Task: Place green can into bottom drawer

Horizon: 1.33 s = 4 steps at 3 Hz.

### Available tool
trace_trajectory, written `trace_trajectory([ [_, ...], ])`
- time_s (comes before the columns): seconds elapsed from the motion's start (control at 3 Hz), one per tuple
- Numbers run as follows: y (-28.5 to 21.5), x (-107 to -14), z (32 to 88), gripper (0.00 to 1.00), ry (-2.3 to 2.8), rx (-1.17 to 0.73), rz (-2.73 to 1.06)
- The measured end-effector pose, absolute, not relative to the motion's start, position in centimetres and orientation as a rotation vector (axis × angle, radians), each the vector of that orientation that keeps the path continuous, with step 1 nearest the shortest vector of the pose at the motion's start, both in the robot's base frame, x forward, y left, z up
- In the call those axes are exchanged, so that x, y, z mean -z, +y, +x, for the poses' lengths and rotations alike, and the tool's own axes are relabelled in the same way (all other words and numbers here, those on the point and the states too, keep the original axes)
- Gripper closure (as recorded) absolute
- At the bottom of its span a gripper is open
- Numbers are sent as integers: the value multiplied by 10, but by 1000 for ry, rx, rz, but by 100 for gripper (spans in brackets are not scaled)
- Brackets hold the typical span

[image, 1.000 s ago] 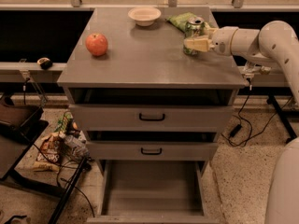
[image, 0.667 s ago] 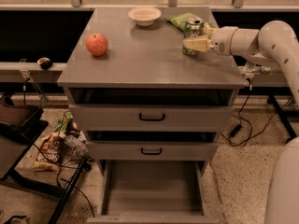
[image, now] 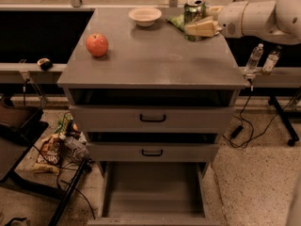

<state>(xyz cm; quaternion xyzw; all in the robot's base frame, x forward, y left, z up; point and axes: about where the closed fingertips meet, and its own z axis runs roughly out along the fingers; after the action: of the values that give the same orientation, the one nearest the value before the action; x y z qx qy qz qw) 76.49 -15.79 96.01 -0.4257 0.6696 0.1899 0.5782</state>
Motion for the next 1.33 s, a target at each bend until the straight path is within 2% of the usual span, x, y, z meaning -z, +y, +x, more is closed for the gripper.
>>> trace_trajectory([
  [0.67, -149, -995, 624, 100, 1534, -490, -1110],
  [1.33, -186, -900, 495, 100, 1632, -720, -961],
])
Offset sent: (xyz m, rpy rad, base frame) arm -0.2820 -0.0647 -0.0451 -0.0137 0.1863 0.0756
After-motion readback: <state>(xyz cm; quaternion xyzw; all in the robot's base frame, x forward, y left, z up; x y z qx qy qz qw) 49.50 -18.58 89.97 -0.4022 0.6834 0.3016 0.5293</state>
